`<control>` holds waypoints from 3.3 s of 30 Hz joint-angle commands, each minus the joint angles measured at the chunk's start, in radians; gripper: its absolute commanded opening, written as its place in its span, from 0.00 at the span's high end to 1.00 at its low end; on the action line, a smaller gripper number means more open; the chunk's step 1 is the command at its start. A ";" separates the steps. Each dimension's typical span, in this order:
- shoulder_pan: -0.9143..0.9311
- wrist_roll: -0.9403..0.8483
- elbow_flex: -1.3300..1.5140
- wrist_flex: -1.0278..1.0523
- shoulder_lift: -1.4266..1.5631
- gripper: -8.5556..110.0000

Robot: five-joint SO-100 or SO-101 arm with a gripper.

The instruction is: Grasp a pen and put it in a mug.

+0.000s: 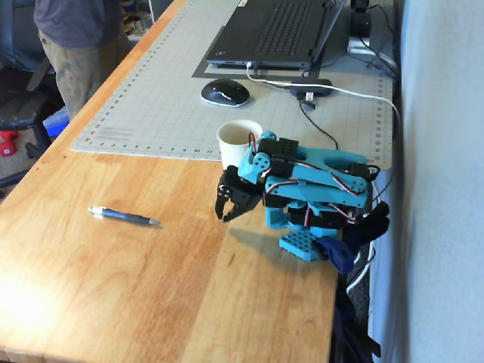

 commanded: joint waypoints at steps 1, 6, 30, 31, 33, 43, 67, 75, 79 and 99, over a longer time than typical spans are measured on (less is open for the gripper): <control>-0.008 0.005 -0.020 0.003 0.028 0.92; -0.008 0.005 -0.020 0.003 0.028 0.92; -0.006 0.563 -0.348 -0.011 -0.350 0.92; -0.006 0.624 -0.385 -0.011 -0.383 0.92; -0.008 0.738 -0.459 -0.018 -0.440 0.92; 0.005 1.261 -0.635 -0.302 -0.713 0.87; 0.011 1.890 -1.078 -0.666 -1.543 0.69; 0.002 1.888 -1.262 -0.667 -1.779 0.69; -0.020 1.890 -1.331 -0.667 -1.870 0.69; -0.011 1.891 -1.381 -0.667 -2.020 0.90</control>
